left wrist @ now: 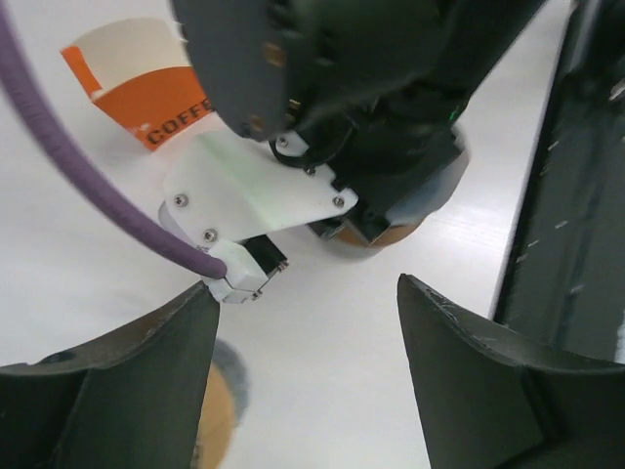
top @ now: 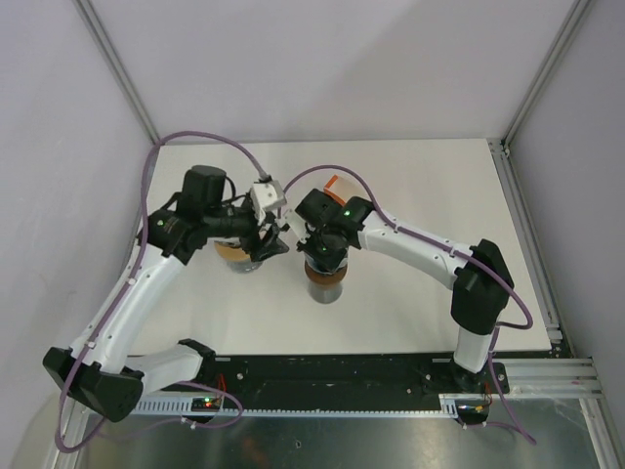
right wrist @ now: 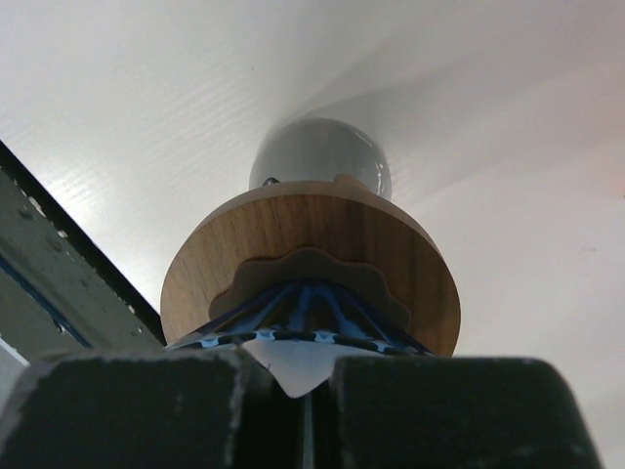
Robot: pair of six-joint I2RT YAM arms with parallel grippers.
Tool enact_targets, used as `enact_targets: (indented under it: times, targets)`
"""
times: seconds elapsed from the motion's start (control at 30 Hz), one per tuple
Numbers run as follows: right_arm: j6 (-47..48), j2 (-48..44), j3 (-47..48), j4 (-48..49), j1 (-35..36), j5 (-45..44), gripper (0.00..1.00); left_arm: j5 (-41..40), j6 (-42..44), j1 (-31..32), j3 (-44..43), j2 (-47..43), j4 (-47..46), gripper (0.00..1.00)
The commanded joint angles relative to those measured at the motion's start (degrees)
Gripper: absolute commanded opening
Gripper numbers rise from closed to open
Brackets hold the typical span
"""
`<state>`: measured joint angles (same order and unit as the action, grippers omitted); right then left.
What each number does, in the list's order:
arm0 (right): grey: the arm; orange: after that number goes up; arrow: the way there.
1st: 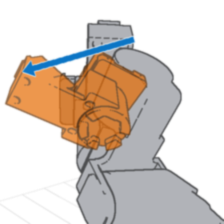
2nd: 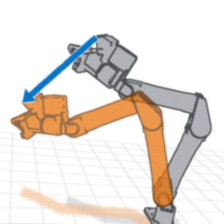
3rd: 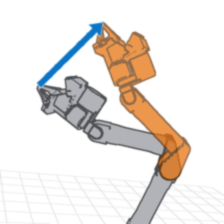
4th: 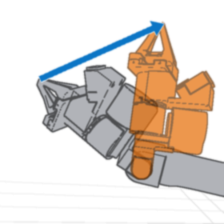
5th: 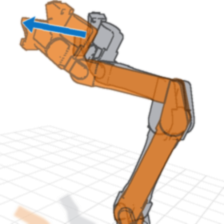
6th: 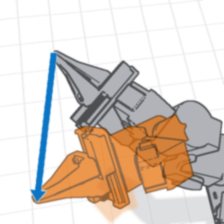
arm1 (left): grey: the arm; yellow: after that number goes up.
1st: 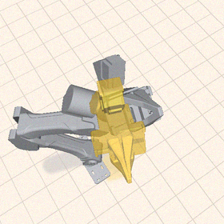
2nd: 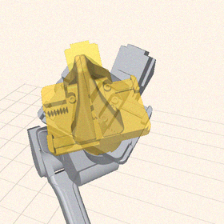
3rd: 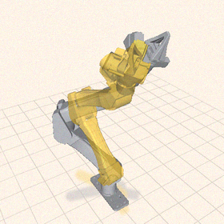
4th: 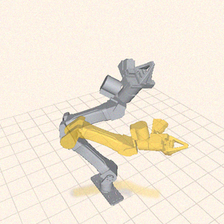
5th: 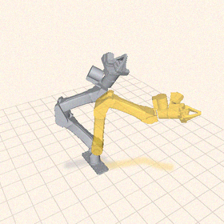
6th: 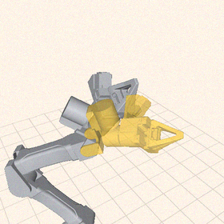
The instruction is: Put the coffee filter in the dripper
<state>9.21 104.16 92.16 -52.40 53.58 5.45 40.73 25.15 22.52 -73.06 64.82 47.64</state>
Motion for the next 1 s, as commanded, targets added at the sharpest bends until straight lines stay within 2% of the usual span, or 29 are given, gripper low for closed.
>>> enact_targets:
  times: [0.0,0.13,0.3,0.47,0.97]
  targets:
    - [0.4,3.6,-0.7,3.4,-0.4,0.6,0.00,5.8,15.2,10.1,3.5,-0.8,5.5,0.76]
    - [0.5,3.6,-0.2,3.4,-0.2,1.5,0.00,8.5,23.8,11.9,4.0,-0.2,5.6,0.75]
    - [0.3,3.6,0.5,3.5,-0.2,1.5,0.00,7.3,25.8,12.7,2.0,0.1,5.6,0.75]
    - [0.1,3.3,0.3,3.9,-0.3,1.2,0.00,0.8,26.5,12.4,-1.4,-0.8,6.9,0.75]
    - [0.2,1.6,-1.9,5.6,-0.7,1.2,0.00,-20.0,23.2,1.9,-9.7,-2.2,6.1,0.79]
